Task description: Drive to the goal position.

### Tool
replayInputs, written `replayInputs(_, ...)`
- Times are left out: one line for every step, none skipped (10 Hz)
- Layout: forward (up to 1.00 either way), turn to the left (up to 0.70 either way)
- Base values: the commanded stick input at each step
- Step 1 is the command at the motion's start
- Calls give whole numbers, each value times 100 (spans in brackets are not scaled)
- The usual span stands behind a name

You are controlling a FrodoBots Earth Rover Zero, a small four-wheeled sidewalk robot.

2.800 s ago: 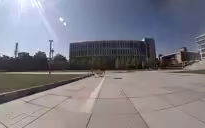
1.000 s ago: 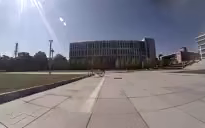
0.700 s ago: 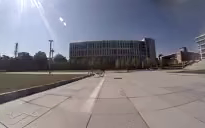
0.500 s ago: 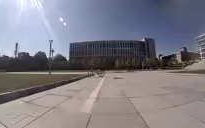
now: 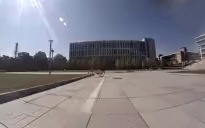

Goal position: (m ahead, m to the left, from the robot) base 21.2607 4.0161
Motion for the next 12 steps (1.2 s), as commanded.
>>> replayInputs(6, 0)
replayInputs(6, 0)
replayInputs(6, 0)
replayInputs(6, 0)
replayInputs(6, 0)
replayInputs(6, 0)
replayInputs(6, 0)
replayInputs(6, 0)
replayInputs(6, 0)
replayInputs(6, 0)
replayInputs(6, 0)
replayInputs(6, 0)
